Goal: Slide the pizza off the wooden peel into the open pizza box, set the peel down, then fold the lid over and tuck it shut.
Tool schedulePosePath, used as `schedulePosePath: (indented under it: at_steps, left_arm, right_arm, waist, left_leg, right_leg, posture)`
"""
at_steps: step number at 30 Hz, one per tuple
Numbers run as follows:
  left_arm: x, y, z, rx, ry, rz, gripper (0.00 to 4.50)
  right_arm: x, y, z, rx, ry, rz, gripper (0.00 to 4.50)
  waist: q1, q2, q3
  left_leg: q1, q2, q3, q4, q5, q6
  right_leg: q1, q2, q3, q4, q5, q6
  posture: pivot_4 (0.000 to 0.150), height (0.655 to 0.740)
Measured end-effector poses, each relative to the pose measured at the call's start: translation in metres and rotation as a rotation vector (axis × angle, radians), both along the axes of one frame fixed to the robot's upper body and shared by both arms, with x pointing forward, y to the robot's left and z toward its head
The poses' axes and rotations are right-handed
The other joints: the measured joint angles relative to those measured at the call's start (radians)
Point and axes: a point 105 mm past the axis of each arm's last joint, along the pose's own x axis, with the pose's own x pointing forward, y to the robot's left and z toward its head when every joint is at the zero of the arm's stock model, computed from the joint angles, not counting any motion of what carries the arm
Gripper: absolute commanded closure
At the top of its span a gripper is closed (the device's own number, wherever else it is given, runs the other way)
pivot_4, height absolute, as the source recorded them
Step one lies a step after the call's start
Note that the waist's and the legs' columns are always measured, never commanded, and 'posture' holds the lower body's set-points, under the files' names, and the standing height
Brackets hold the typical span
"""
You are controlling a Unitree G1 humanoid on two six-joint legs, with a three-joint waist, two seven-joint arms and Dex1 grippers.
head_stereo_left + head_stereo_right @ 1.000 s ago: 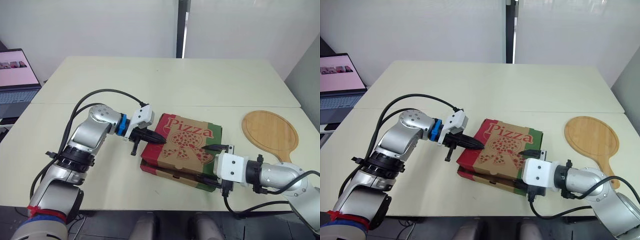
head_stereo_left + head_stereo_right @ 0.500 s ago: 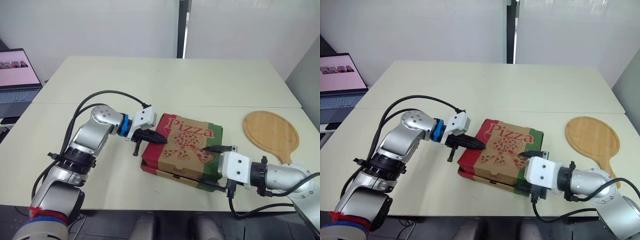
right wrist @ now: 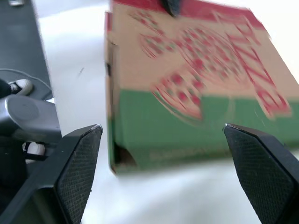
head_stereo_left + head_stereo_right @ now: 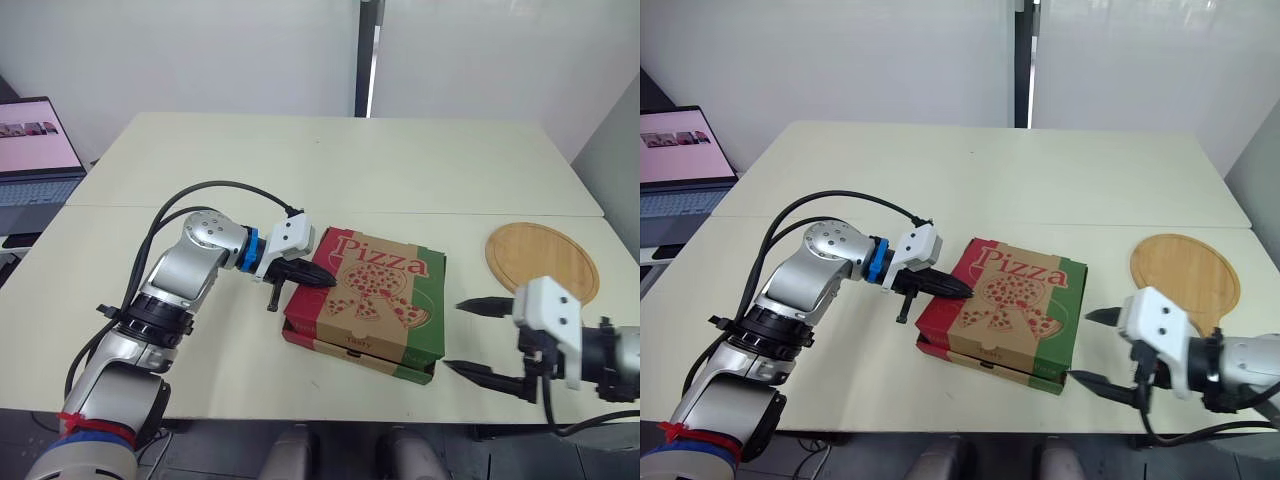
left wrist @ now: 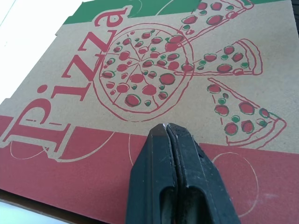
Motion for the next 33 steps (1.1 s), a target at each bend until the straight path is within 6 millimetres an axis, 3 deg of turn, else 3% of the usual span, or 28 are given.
schedulePosePath:
  at_steps: [4,12,14,22,28,33]
  left_arm:
    - [0.000,0.000,0.000,0.002,-0.001,0.004,4.50]
    - [0.001,-0.001,0.000,-0.002,-0.005,0.008,4.50]
    - [0.001,-0.001,0.000,-0.002,-0.005,0.010,4.50]
    - [0.002,-0.001,-0.001,0.004,-0.005,0.012,4.50]
    - [0.003,-0.001,-0.003,0.003,0.002,0.018,4.50]
    - [0.003,-0.001,-0.004,0.000,0.003,0.016,4.50]
  right_arm:
    - [0.001,-0.016,-0.016,-0.072,0.032,-0.059,0.95]
    - [0.003,0.010,-0.048,-0.081,0.013,0.008,3.84]
    - [0.005,0.015,-0.049,-0.065,0.002,0.014,4.48]
    - [0.008,0.026,-0.043,0.002,-0.010,0.027,4.48]
    - [0.004,0.028,-0.055,-0.003,-0.014,0.040,4.48]
    - [0.000,0.019,-0.055,-0.041,-0.026,0.054,4.48]
  waist:
    - [-0.002,0.000,0.000]
    - [-0.003,0.000,0.000]
    - [-0.003,0.000,0.000]
    - [-0.002,0.000,0.000]
    - [-0.003,0.000,0.000]
    - [-0.002,0.000,0.000]
  left_leg:
    - [0.000,0.000,0.000,0.000,0.000,0.000]
    - [0.000,0.000,0.000,0.000,0.000,0.000]
    - [0.000,0.000,0.000,0.000,0.000,0.000]
    - [0.000,0.000,0.000,0.000,0.000,0.000]
    - [0.000,0.000,0.000,0.000,0.000,0.000]
    - [0.000,0.000,0.000,0.000,0.000,0.000]
  right_leg:
    - [0.000,0.000,0.000,0.000,0.000,0.000]
    - [0.000,0.000,0.000,0.000,0.000,0.000]
    - [0.000,0.000,0.000,0.000,0.000,0.000]
    - [-0.001,0.000,0.000,0.000,0.000,0.000]
    - [0.000,0.000,0.000,0.000,0.000,0.000]
    - [0.000,0.001,0.000,0.000,0.000,0.000]
  posture:
    - [0.150,0.7281]
    - [0.150,0.7281]
    - [0.150,0.7281]
    - [0.150,0.7281]
    - [0.150,0.7281]
    - [0.150,0.7281]
